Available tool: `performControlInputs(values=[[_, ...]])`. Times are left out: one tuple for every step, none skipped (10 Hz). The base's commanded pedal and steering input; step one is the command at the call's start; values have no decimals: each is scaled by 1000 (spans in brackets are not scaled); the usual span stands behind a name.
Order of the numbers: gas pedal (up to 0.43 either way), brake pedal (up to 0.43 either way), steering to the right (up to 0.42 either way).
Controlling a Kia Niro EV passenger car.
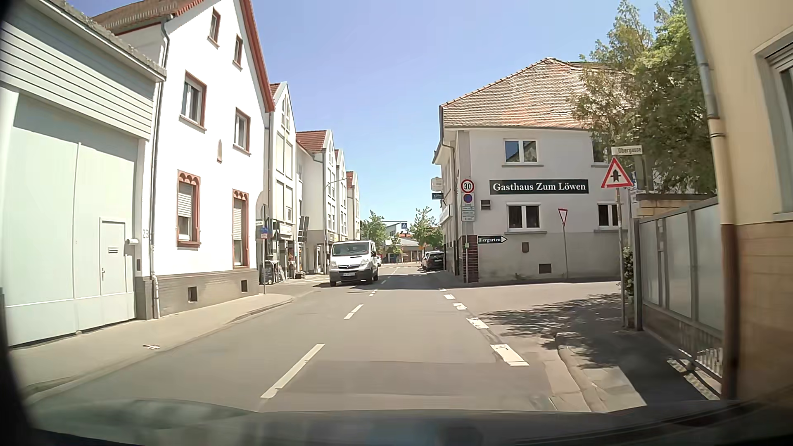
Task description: Follow the waypoints while adhering to traffic rules and regulations
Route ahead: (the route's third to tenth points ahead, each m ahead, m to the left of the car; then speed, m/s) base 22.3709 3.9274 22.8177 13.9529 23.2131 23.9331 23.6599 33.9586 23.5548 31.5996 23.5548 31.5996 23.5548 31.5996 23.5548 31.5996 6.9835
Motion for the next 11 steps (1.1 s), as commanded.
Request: performControlInputs(values=[[0, 207, 5], [0, 207, 5], [0, 213, 5], [0, 213, 5], [0, 213, 4], [0, 213, 0], [0, 220, -2], [0, 220, -2], [0, 226, -2], [0, 220, -2], [0, 220, -2]])
